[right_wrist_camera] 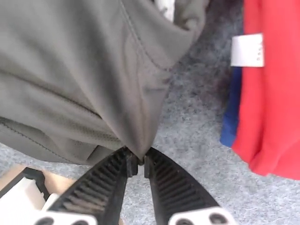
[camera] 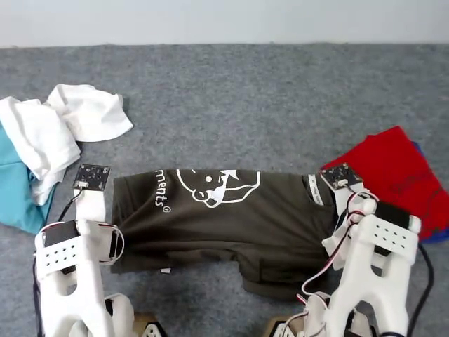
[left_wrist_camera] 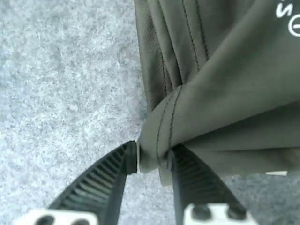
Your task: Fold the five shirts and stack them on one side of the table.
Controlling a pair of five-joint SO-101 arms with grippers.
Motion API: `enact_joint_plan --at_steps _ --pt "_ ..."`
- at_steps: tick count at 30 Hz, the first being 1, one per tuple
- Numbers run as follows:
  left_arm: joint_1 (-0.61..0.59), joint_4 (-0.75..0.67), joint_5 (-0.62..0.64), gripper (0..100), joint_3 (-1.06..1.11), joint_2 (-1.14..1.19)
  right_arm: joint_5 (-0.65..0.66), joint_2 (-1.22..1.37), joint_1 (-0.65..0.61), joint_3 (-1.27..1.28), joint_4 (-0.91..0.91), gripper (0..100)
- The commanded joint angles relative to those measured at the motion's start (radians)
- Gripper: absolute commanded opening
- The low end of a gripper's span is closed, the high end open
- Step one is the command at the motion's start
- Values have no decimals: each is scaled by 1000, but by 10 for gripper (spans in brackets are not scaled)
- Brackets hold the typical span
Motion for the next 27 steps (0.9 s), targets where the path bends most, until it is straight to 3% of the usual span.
enact_joint_plan --at_steps 1,7,10,17,23,27 --pt "-9 20 6 115 -42 -18 6 -22 16 2 1 20" --pt "-23 135 -48 163 -108 -14 -29 -31 18 -2 85 200" --pt "-28 160 -61 212 -127 -18 -40 -28 18 -12 91 190" --pt "-26 258 -44 218 -334 -14 -40 -24 13 -40 90 184" --pt "-12 40 173 288 -360 3 -41 -22 13 -40 87 184" --pt "78 -34 256 291 -358 115 -41 -22 13 -40 87 184"
